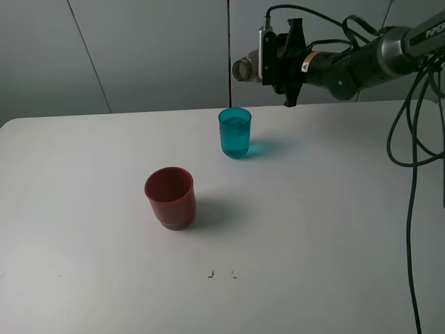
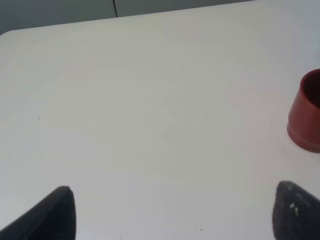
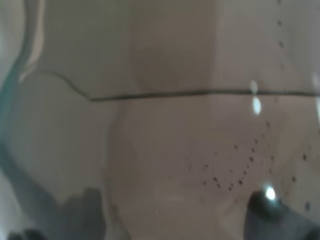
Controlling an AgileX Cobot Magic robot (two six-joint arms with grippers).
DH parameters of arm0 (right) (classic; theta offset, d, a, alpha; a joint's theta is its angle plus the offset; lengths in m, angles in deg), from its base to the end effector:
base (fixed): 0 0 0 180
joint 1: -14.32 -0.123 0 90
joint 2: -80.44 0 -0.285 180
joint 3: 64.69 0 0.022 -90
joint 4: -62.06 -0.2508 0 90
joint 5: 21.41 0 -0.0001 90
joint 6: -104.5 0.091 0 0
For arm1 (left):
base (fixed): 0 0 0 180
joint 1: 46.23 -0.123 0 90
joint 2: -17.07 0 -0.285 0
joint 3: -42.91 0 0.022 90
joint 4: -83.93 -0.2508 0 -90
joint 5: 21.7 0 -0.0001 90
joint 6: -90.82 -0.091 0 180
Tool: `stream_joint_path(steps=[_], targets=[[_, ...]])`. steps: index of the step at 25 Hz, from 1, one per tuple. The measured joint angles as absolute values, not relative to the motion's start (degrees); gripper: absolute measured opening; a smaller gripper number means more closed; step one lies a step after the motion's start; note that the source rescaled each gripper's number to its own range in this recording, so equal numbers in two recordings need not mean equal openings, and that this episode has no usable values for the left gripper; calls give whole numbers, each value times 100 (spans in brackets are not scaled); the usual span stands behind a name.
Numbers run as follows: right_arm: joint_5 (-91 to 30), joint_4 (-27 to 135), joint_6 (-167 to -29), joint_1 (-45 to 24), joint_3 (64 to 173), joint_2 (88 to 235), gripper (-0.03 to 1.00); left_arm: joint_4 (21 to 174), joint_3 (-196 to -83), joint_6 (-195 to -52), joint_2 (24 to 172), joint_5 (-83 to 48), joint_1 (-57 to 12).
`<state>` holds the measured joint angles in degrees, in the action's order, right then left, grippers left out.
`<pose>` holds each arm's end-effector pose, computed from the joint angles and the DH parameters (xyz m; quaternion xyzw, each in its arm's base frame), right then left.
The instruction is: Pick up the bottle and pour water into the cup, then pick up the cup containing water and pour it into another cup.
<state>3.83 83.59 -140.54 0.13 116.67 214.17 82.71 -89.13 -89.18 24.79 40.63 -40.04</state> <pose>0.4640 0.1320 0.1473 -0.6451 0.4920 -0.2832 0.5114 -0.0072 0.0025 0.2781 0.0457 0.8559 -0.0172 0.5148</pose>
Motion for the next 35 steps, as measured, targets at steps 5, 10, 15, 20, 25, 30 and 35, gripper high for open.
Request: stream_joint_path(steps=[5, 10, 15, 20, 25, 30, 35], targets=[[-2, 8373, -12981, 13, 11667, 21417, 0, 8271, -8913, -8918, 2479, 4063, -4004], [-274, 8373, -11045, 13, 11657, 21405, 0, 8271, -8913, -8918, 2479, 4063, -4004], [-267, 8373, -9351, 124, 11453, 21230, 0, 8271, -8913, -8918, 2479, 4063, -4004], [35, 8373, -7899, 368, 10915, 21062, 0, 8271, -8913, -8918, 2479, 4063, -4004], [772, 8373, -6904, 633, 10262, 20955, 0, 8271, -8913, -8918, 2479, 4063, -4004], [1969, 8373, -6348, 882, 9647, 20917, 0, 8271, -8913, -8918, 2479, 4063, -4004], [2200, 8496, -6161, 1071, 9340, 20895, 0, 8271, -8913, -8918, 2479, 4063, -4004]])
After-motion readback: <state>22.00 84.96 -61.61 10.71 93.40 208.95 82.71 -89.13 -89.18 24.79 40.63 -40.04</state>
